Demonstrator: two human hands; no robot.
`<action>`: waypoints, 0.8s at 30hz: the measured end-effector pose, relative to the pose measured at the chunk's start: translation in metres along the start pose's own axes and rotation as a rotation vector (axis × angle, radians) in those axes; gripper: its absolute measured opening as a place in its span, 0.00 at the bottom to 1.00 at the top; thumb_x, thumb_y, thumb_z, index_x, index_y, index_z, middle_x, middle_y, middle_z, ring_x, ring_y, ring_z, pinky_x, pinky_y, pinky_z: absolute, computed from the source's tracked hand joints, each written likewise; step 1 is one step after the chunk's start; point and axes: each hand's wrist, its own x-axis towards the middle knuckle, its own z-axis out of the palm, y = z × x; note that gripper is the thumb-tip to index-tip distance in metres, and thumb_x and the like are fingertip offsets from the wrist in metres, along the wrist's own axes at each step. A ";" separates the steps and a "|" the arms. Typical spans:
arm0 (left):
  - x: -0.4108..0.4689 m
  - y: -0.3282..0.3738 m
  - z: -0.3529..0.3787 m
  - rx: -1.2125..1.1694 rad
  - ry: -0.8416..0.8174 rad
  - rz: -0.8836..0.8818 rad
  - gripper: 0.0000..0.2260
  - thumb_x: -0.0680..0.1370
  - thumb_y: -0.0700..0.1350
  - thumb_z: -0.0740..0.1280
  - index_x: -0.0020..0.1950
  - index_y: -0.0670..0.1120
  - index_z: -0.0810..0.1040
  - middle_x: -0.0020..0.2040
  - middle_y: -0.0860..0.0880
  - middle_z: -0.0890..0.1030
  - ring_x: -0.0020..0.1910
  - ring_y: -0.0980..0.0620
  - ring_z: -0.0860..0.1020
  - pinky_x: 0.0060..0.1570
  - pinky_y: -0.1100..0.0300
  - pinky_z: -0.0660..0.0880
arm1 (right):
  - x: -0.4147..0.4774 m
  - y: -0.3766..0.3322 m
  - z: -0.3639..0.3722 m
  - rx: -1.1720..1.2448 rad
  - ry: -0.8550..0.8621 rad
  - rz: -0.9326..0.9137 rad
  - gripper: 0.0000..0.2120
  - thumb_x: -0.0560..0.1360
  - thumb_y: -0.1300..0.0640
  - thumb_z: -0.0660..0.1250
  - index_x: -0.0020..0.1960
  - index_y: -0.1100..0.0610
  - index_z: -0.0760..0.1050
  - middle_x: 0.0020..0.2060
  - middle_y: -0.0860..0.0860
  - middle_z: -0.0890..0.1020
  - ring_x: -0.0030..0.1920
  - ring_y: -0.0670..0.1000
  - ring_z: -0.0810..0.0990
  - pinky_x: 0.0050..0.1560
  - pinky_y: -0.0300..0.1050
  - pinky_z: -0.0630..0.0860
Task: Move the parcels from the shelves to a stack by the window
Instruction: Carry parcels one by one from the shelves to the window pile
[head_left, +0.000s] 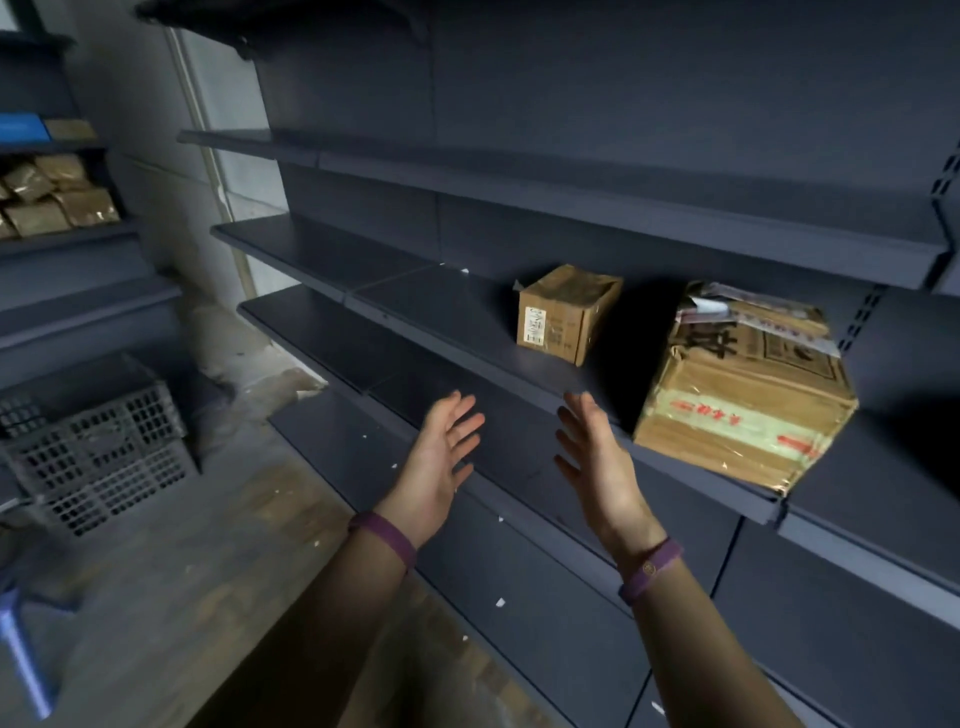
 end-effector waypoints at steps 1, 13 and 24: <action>0.013 0.001 0.003 0.001 -0.011 0.003 0.22 0.81 0.59 0.54 0.72 0.52 0.71 0.70 0.50 0.74 0.71 0.49 0.69 0.71 0.49 0.61 | 0.011 -0.001 -0.003 -0.001 0.014 -0.002 0.30 0.81 0.38 0.55 0.79 0.50 0.62 0.76 0.48 0.67 0.75 0.51 0.66 0.72 0.49 0.63; 0.216 0.027 0.027 0.022 -0.196 0.008 0.20 0.82 0.56 0.54 0.71 0.53 0.71 0.71 0.51 0.73 0.67 0.54 0.70 0.66 0.54 0.61 | 0.153 0.009 -0.021 -0.009 0.282 -0.069 0.21 0.75 0.37 0.59 0.67 0.39 0.69 0.60 0.36 0.76 0.67 0.44 0.71 0.69 0.46 0.63; 0.359 0.048 0.051 0.044 -0.366 -0.114 0.26 0.83 0.60 0.48 0.78 0.51 0.60 0.79 0.51 0.61 0.77 0.52 0.60 0.73 0.54 0.56 | 0.263 0.008 0.000 -0.020 0.520 -0.135 0.34 0.77 0.40 0.59 0.77 0.57 0.64 0.72 0.56 0.73 0.72 0.54 0.71 0.75 0.58 0.64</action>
